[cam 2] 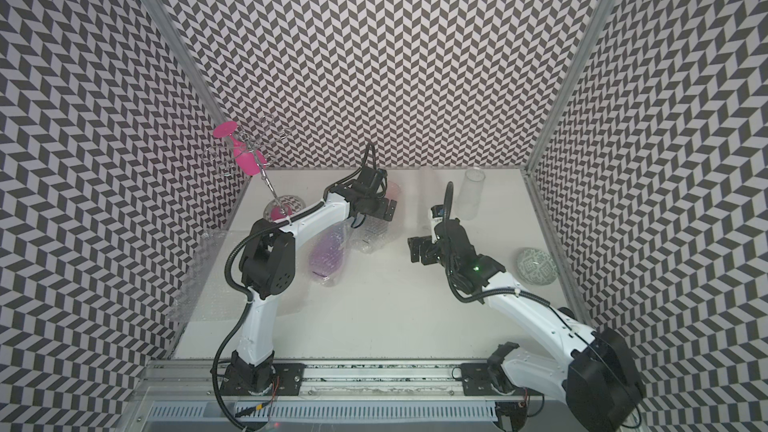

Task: Unwrap the vase from the bubble wrap
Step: Move the bubble wrap to the center of the board.

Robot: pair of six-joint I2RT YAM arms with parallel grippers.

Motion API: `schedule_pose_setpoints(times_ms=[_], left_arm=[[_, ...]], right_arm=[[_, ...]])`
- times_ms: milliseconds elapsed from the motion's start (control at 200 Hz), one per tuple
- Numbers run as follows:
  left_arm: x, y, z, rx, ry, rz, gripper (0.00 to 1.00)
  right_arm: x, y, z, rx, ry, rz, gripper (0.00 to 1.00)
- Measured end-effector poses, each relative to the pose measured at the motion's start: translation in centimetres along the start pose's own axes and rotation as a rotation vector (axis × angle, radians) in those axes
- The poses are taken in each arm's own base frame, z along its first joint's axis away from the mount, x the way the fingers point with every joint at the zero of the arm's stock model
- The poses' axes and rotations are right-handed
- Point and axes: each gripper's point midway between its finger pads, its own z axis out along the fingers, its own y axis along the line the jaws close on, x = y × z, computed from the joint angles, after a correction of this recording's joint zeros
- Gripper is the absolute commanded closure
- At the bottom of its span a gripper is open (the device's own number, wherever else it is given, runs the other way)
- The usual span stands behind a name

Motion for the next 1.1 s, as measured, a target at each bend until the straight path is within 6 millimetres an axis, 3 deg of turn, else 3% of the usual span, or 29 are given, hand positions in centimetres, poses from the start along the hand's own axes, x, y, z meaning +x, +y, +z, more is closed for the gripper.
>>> schedule_pose_setpoints(times_ms=[120, 315, 400, 576, 826, 1016, 1101], left_arm=[[0.7, 0.3, 1.5, -0.028, 0.026, -0.003, 0.03], [1.9, -0.5, 0.8, -0.01, 0.029, 0.006, 0.17], [3.3, -1.1, -0.4, 0.023, 0.036, 0.006, 0.18], [8.0, -3.8, -3.8, 0.128, 0.076, 0.002, 0.18], [14.0, -8.9, -8.3, 0.366, 0.144, -0.044, 0.17], [17.1, -10.0, -10.2, 0.472, 0.184, -0.111, 0.01], [18.1, -10.1, -10.9, 0.481, 0.192, -0.111, 0.0]], right_arm=[[-0.2, -0.2, -0.2, -0.022, -0.006, -0.023, 0.01], [0.3, 0.3, -0.3, -0.081, -0.037, -0.018, 0.01], [1.0, 0.3, -0.2, -0.091, -0.017, -0.013, 0.01], [1.9, 0.6, -0.3, -0.11, 0.015, 0.001, 0.01], [4.4, 0.1, -3.1, -0.148, -0.025, 0.103, 0.0], [4.8, 0.1, -3.8, -0.137, 0.04, 0.176, 0.02], [4.1, 0.1, -4.3, -0.129, 0.043, 0.207, 0.02]])
